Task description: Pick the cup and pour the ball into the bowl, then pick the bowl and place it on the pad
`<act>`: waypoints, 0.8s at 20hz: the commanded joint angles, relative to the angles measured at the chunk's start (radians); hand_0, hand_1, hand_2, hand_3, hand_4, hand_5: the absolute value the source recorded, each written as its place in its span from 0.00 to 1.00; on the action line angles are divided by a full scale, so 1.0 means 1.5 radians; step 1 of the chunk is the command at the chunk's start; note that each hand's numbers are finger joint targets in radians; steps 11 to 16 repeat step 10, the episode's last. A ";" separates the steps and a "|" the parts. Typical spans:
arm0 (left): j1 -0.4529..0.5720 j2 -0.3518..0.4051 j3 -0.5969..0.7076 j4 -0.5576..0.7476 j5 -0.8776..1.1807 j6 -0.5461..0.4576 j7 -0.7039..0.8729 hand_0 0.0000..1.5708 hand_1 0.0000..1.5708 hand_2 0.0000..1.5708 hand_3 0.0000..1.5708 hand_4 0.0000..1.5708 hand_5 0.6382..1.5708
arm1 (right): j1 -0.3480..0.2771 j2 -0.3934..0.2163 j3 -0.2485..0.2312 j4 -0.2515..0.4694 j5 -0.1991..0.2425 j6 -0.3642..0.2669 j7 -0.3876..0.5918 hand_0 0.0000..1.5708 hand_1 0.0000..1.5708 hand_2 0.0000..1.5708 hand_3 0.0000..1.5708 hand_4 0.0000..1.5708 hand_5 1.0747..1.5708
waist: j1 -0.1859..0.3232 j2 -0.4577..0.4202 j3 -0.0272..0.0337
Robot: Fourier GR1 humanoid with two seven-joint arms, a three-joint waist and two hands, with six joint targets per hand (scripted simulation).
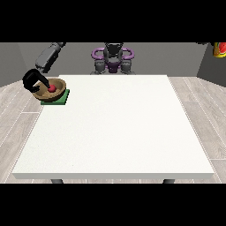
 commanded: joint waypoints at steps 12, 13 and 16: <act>0.010 -0.039 -0.046 -0.008 -0.027 0.062 0.048 0.00 0.00 0.00 0.00 0.76 1.00 | -0.042 -0.019 0.089 -0.014 0.061 0.066 0.099 0.00 0.00 0.00 0.00 0.13 0.61 | -0.041 -0.120 0.0000; 0.010 -0.039 -0.046 -0.008 -0.027 0.062 0.048 0.00 0.00 0.00 0.00 0.76 1.00 | -0.042 -0.019 0.089 -0.014 0.061 0.066 0.099 0.00 0.00 0.00 0.00 0.13 0.61 | -0.041 -0.120 0.0000; 0.010 -0.039 -0.046 -0.008 -0.027 0.062 0.048 0.00 0.00 0.00 0.00 0.76 1.00 | -0.042 -0.019 0.089 -0.014 0.061 0.066 0.099 0.00 0.00 0.00 0.00 0.13 0.61 | -0.041 -0.120 0.0000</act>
